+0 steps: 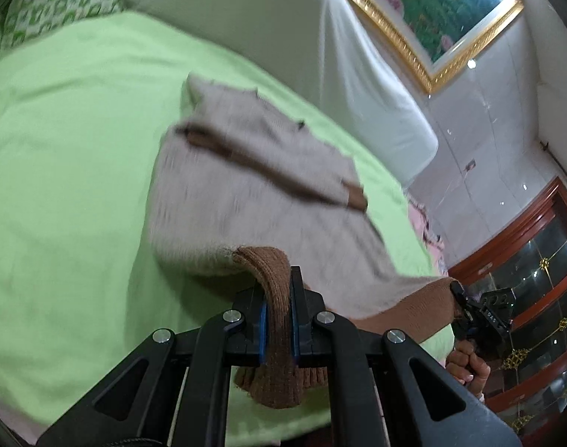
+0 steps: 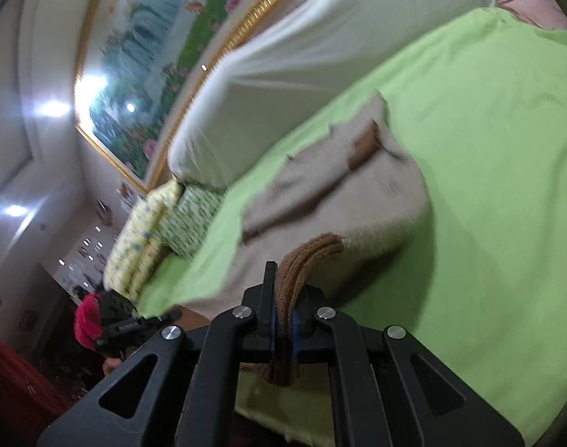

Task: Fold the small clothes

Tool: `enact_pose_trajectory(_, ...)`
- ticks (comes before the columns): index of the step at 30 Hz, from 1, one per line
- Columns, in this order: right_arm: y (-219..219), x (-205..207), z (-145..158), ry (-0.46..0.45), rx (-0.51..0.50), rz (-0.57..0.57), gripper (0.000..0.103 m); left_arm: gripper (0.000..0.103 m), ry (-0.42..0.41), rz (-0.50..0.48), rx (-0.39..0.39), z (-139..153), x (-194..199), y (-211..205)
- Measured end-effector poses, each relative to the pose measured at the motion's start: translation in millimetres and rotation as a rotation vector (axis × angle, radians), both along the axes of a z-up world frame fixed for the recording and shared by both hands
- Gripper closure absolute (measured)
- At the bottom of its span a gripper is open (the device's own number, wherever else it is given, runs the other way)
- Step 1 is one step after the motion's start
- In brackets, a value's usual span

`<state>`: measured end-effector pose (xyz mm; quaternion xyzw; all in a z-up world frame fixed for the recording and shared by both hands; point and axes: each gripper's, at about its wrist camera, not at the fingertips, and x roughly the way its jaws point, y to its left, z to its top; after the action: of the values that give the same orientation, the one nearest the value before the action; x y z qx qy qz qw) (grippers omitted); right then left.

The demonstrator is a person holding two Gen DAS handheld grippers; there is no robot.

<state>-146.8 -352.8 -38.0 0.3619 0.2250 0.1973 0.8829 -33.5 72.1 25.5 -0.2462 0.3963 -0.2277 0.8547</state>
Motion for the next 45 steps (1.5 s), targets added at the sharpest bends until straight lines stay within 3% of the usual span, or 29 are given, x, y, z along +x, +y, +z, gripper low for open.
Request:
enact_pose_trajectory(7,-7.6,92.9,39.9,-0.054,-0.022,-0.03,0.096,0.095,-0.084,0.031,0.035,39.6,101.2,-8.3)
enact_pose_trajectory(11,-9.2,149.4,51.4,-0.048,-0.057,-0.046,0.096,0.095,-0.067,0.055,0.033,43.3,167.8,-10.8)
enact_pose_trajectory(22,-42.6,300.9,36.2,0.066,-0.077,-0.12,0.096,0.095,0.013,0.071,0.079,7.6,333.8,-25.9)
enact_pose_trajectory(28,-48.2,377.2,12.6,0.183,-0.145,-0.155,0.095,0.088,0.117,0.114,0.132,-39.5,418.3,-31.1)
enact_pose_trajectory(31,-53.4,403.7,-9.4,0.262,-0.138,-0.176,0.091,0.085,0.157,0.111,0.108,-59.5,437.2,-27.9)
enact_pose_trajectory(34,-63.6,412.1,-17.9,0.286,-0.097,-0.2,0.081,0.078,0.174,0.112,0.065,-66.9,442.4,-22.4)
enact_pose_trajectory(37,-73.2,408.1,-13.5,0.282,-0.057,-0.237,0.06,0.055,0.149,0.128,0.086,-57.4,434.7,-17.7)
enact_pose_trajectory(39,-75.4,397.6,-1.2,0.242,-0.087,-0.27,0.057,0.032,0.107,0.158,0.126,-43.9,422.2,-15.2)
enact_pose_trajectory(40,-75.0,393.8,5.9,0.228,-0.104,-0.272,0.057,0.028,0.092,0.18,0.164,-35.6,415.6,-14.0)
enact_pose_trajectory(42,-69.4,382.1,18.8,0.2,-0.142,-0.251,0.056,0.025,0.054,0.178,0.224,-20.8,401.7,-16.6)
enact_pose_trajectory(45,-50.4,368.3,31.9,0.171,-0.235,-0.181,0.056,0.025,0.017,0.084,0.309,-9.6,379.5,-34.3)
